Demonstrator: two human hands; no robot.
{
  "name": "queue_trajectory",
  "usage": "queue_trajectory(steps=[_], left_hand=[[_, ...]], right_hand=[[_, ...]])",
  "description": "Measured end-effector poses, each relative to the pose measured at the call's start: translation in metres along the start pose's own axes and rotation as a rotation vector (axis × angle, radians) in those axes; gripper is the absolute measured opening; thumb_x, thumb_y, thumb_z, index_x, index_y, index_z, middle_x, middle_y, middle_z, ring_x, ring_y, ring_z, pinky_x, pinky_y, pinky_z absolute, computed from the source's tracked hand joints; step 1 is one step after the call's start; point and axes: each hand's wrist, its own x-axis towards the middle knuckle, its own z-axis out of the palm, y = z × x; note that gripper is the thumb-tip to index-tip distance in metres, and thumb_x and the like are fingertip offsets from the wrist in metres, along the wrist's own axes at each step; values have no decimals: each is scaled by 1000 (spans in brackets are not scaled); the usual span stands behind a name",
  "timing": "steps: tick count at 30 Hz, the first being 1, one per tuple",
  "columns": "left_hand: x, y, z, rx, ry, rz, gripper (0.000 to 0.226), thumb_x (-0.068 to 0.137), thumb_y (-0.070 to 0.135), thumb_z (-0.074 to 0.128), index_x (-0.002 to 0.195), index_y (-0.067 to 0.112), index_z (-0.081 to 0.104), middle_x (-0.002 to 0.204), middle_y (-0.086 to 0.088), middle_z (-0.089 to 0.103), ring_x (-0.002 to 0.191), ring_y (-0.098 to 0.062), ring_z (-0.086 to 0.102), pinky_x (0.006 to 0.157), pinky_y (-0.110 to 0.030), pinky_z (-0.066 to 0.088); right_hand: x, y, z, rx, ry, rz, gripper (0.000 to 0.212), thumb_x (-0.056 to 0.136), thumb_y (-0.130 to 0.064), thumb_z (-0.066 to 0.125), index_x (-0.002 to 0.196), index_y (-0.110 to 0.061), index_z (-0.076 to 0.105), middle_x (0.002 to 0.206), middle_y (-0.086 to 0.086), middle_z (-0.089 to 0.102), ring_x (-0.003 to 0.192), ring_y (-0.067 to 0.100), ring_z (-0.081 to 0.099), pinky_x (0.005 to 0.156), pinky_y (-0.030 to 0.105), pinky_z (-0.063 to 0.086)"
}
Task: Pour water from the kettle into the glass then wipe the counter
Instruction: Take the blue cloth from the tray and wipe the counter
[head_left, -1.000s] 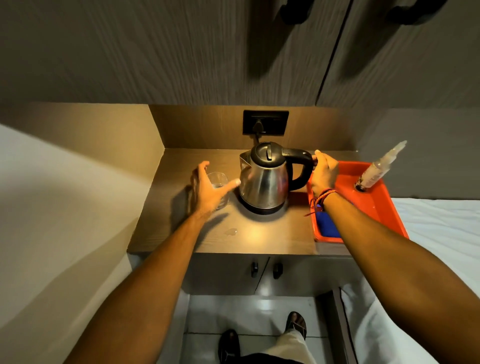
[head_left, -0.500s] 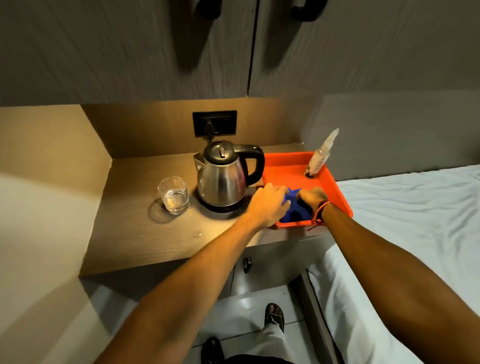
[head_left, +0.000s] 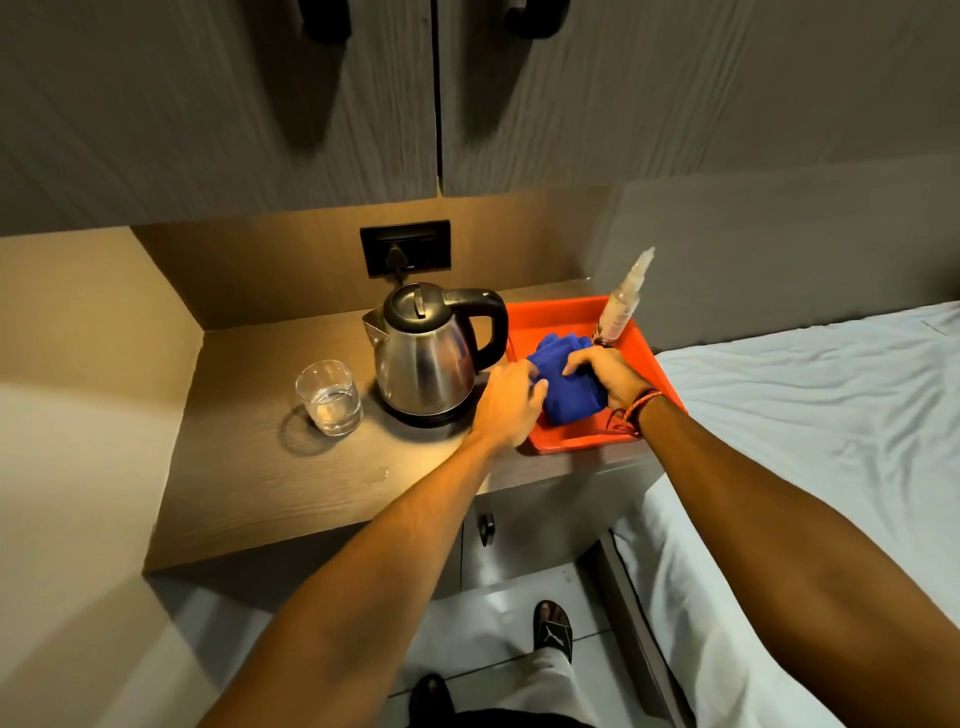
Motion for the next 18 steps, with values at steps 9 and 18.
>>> queue_trajectory(steps=[9, 18], left_hand=[[-46, -41, -45, -344, 219, -328, 28, 94, 39, 57, 98, 13, 65, 96, -3, 70, 86, -24, 64, 70, -31, 43], [-121, -105, -111, 0, 368, -540, 30, 92, 36, 53, 104, 11, 63, 102, -15, 69, 82, -32, 59, 67, -34, 39]], right_hand=[[-48, 24, 87, 177, -166, -61, 37, 53, -8, 54, 87, -6, 70, 76, 4, 69, 64, 15, 59, 59, 25, 47], [-77, 66, 199, -442, -17, -380, 11, 75, -17, 64, 83, -10, 62, 76, 2, 64, 67, 17, 57, 58, 18, 42]])
